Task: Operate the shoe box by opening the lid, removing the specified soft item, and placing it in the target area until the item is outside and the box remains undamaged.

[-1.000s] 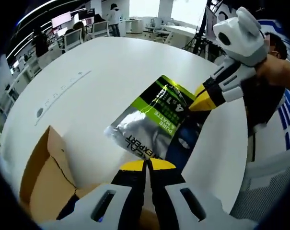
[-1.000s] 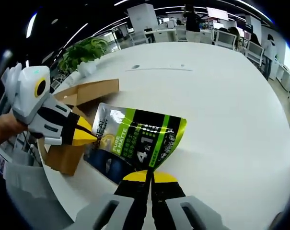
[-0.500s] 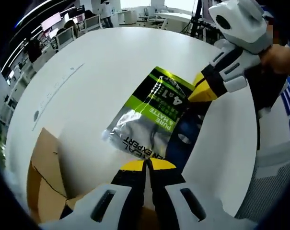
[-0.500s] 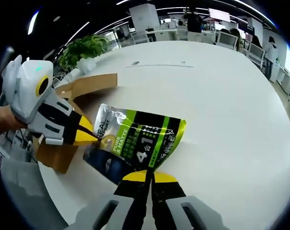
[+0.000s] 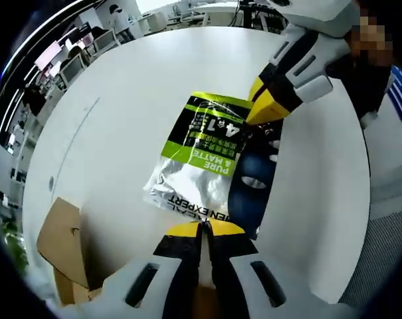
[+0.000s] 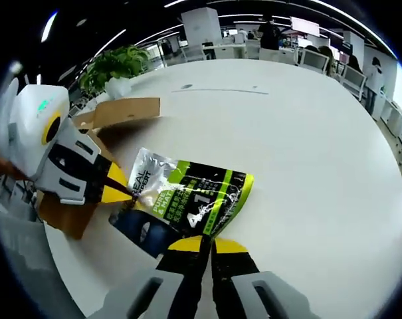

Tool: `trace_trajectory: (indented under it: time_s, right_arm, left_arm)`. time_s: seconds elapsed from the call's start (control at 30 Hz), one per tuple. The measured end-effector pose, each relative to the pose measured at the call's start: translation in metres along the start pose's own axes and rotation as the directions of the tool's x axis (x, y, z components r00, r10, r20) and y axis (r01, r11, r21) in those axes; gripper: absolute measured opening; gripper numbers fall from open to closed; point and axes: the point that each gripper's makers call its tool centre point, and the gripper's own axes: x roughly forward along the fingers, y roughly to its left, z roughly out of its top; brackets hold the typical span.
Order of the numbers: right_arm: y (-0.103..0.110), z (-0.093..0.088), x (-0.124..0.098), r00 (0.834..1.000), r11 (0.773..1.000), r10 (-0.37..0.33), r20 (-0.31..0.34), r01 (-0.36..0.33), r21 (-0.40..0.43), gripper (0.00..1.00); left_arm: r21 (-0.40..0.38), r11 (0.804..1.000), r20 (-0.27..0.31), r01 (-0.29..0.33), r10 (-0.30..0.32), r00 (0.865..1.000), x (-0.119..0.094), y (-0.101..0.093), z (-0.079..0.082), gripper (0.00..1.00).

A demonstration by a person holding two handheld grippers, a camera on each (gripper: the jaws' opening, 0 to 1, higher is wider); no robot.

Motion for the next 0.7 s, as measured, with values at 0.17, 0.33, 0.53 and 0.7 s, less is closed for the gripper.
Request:
trace_trajectory:
  time_s: [0.17, 0.33, 0.53, 0.7]
  right_arm:
    - [-0.002, 0.005, 0.003, 1.000, 1.000, -0.010, 0.015, 0.010, -0.010, 0.00]
    - [-0.005, 0.010, 0.008, 0.999, 0.999, -0.026, 0.028, 0.027, -0.024, 0.02]
    - [-0.010, 0.014, 0.010, 0.998, 0.998, -0.054, 0.046, 0.055, -0.025, 0.04]
    - [-0.014, 0.014, 0.007, 0.996, 0.997, -0.069, 0.054, 0.070, -0.024, 0.05]
  left_arm:
    - [0.021, 1.000, 0.003, -0.019, 0.019, 1.000, 0.001, 0.007, 0.001, 0.01]
    - [0.027, 0.999, 0.013, -0.039, 0.039, 0.999, 0.001, 0.016, 0.001, 0.02]
    - [0.045, 0.998, 0.021, -0.053, 0.052, 0.998, 0.000, 0.019, 0.003, 0.03]
    - [0.067, 0.996, 0.019, -0.061, 0.060, 0.998, -0.003, 0.018, 0.002, 0.04]
